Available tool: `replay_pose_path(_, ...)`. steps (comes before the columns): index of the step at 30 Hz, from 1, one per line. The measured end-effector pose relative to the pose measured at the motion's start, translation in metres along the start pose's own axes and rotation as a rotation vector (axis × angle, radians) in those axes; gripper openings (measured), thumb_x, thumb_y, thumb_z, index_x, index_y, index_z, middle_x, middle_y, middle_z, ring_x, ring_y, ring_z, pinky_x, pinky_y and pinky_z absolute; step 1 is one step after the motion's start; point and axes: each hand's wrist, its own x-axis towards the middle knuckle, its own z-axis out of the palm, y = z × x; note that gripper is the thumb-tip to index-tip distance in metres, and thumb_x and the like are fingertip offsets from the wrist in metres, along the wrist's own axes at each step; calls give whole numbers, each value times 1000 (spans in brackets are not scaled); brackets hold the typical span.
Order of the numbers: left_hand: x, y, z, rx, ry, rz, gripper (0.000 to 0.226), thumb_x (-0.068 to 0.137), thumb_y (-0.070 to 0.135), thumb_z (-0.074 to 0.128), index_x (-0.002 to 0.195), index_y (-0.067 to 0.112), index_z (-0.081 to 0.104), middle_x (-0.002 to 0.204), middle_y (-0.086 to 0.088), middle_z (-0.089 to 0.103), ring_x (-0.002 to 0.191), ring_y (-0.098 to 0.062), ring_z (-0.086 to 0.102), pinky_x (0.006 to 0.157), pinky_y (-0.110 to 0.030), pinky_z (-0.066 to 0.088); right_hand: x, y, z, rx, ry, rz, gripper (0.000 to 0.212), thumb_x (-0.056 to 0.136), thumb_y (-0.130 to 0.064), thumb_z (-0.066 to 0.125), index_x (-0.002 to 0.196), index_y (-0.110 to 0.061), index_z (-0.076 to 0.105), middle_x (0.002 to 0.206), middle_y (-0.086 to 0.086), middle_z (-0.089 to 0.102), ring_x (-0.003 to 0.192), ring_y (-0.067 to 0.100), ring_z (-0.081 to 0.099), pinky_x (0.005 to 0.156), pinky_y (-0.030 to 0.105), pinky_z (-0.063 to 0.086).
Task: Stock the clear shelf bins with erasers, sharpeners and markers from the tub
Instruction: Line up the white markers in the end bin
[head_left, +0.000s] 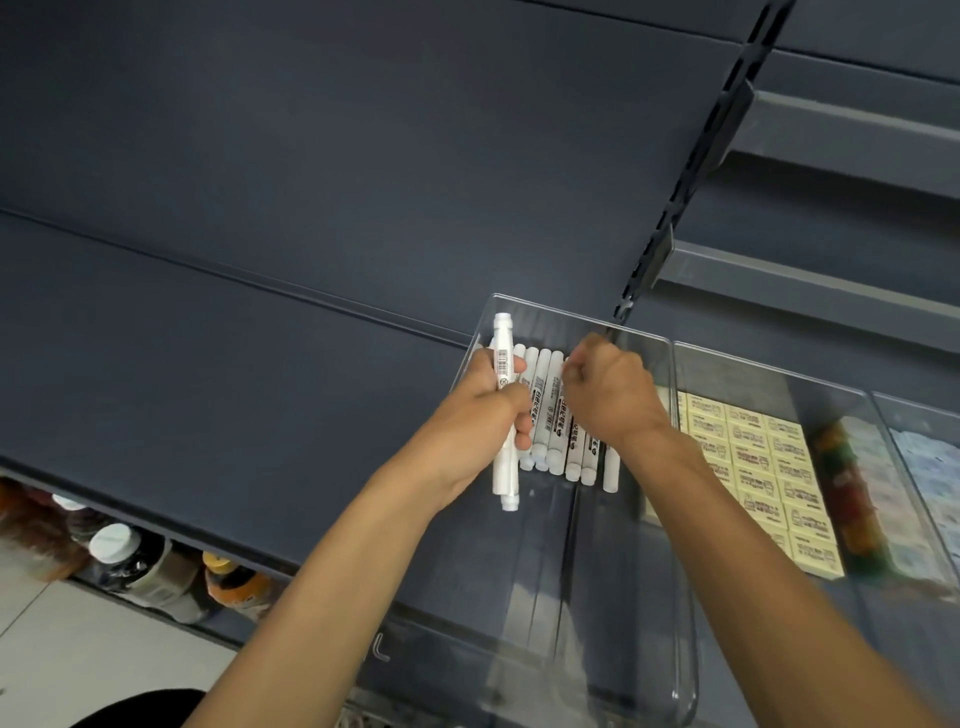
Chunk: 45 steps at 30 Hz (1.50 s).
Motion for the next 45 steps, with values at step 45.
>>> replay_pose_path(45,4,-5,28,-137,171,33,16,104,22,44,104,15,59,75,2,58,64,-11,53,63,-24,48,-54,20,-18,617,-88,-69,5,97,-18,55,97,-21,60,68,0,73,45,6,58,45,21,45)
